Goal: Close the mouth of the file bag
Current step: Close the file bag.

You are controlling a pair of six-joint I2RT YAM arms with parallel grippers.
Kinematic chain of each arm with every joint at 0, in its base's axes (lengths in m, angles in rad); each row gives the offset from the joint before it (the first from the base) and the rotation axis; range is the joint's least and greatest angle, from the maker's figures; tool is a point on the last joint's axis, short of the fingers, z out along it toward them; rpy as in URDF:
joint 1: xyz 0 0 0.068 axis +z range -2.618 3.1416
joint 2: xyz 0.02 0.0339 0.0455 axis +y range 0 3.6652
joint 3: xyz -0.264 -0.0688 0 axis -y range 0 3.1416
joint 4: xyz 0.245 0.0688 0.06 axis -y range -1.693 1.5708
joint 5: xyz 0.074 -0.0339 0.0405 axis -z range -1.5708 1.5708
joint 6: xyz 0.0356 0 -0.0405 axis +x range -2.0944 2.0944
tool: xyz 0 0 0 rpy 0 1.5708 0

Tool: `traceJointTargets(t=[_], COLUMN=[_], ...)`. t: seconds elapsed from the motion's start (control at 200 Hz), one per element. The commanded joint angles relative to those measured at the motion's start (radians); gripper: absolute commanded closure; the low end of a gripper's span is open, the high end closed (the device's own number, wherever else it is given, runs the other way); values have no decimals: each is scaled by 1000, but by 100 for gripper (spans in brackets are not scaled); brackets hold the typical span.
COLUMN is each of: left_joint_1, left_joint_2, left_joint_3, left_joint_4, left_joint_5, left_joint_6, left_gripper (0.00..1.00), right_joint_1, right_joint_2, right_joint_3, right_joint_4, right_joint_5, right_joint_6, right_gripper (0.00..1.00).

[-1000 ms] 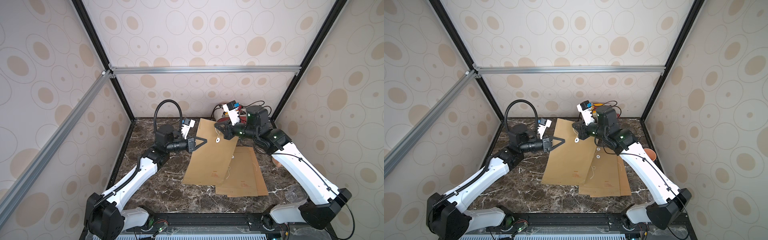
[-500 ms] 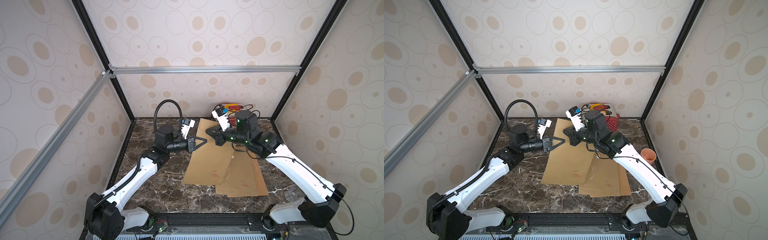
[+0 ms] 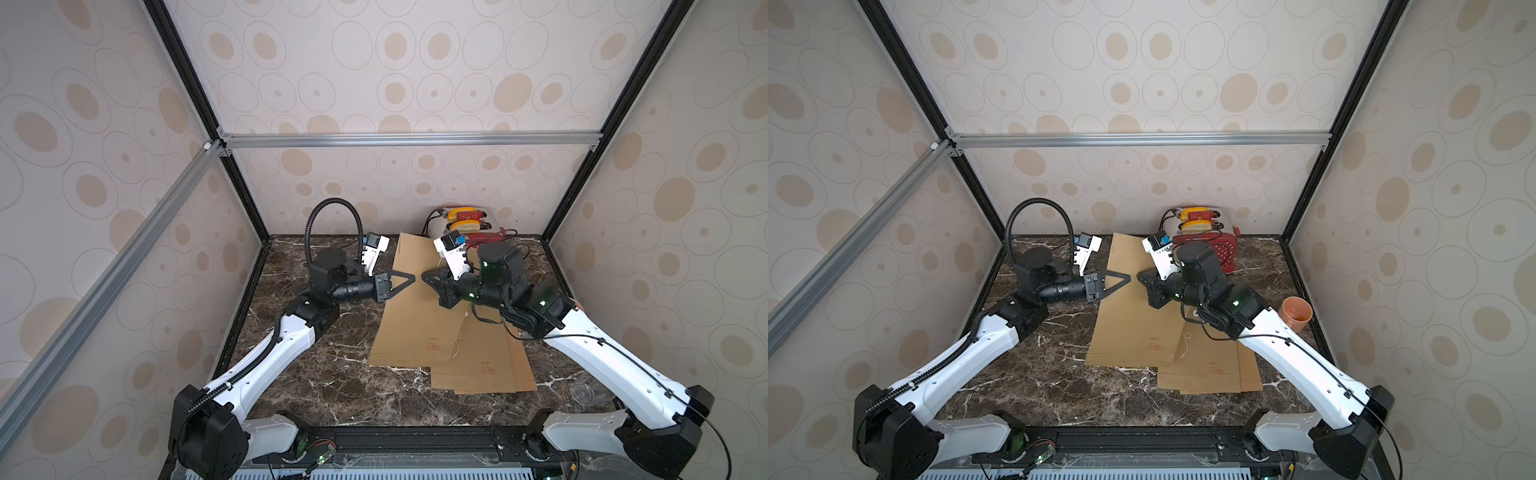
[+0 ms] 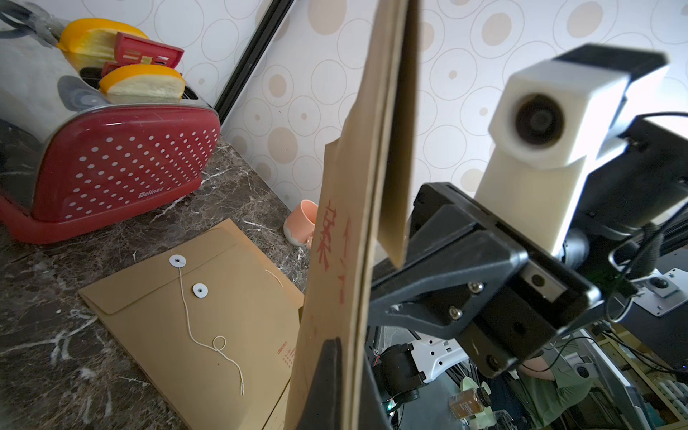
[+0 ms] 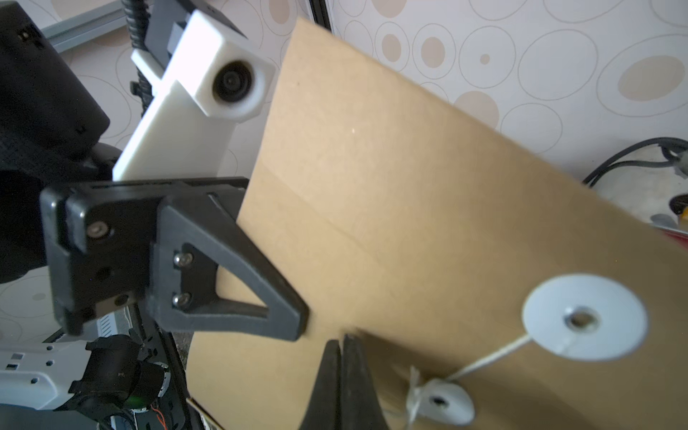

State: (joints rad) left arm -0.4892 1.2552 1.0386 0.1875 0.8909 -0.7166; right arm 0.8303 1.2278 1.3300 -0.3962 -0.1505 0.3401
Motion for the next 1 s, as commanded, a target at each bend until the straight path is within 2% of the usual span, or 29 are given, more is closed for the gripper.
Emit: traceJointTargets(t=[0.0, 0.426, 0.701, 0.997], left_joint_1=[-4, 3, 2, 2], left_joint_2=[-22, -33, -31, -40], left_joint_3=[8, -8, -9, -15], left_joint_4=[86, 137, 143, 155], left_joint_5=[17, 14, 17, 11], left_joint_6=[-34, -65, -72, -76], left_gripper=[100, 100, 100, 100], right_joint_1=[4, 4, 2, 4], right_joint_2=[-45, -170, -170, -123], right_joint_3=[-72, -320, -351, -386], right_joint_4=[55, 223, 281, 412], right_joint_5=[34, 60, 42, -92], right_joint_6=[34, 147, 178, 242], right_gripper=[100, 100, 100, 100])
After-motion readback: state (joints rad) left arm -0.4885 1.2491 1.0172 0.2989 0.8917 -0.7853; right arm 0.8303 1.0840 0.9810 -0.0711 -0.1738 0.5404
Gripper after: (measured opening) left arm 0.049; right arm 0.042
